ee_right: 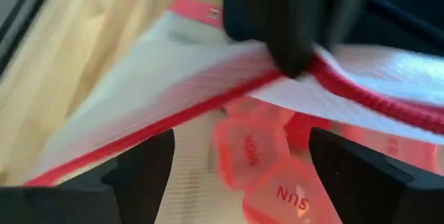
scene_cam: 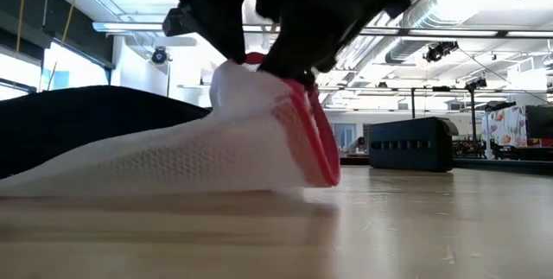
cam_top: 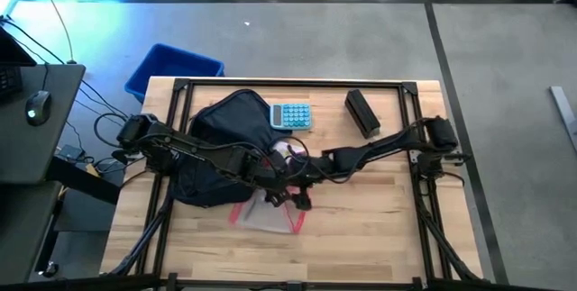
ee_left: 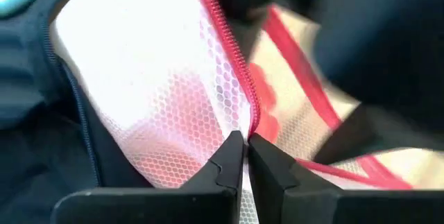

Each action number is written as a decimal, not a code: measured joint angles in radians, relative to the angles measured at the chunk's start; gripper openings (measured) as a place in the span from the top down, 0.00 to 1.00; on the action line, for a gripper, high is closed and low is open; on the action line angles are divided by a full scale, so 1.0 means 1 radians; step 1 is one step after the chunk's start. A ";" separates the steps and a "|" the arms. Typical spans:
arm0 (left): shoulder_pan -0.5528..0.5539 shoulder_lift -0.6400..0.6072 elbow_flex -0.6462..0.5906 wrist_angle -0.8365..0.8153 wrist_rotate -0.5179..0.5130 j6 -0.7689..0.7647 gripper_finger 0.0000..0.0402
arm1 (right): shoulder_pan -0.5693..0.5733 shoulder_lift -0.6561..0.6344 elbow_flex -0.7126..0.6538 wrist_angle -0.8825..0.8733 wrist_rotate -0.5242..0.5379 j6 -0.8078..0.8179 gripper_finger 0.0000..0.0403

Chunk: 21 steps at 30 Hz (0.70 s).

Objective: Unpack backpack
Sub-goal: Put the pink medicine organizer into the transparent pink zip bag

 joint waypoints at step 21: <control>0.000 0.000 -0.002 0.010 -0.006 0.068 1.00 | 0.093 0.053 0.001 -0.120 -0.131 0.042 0.42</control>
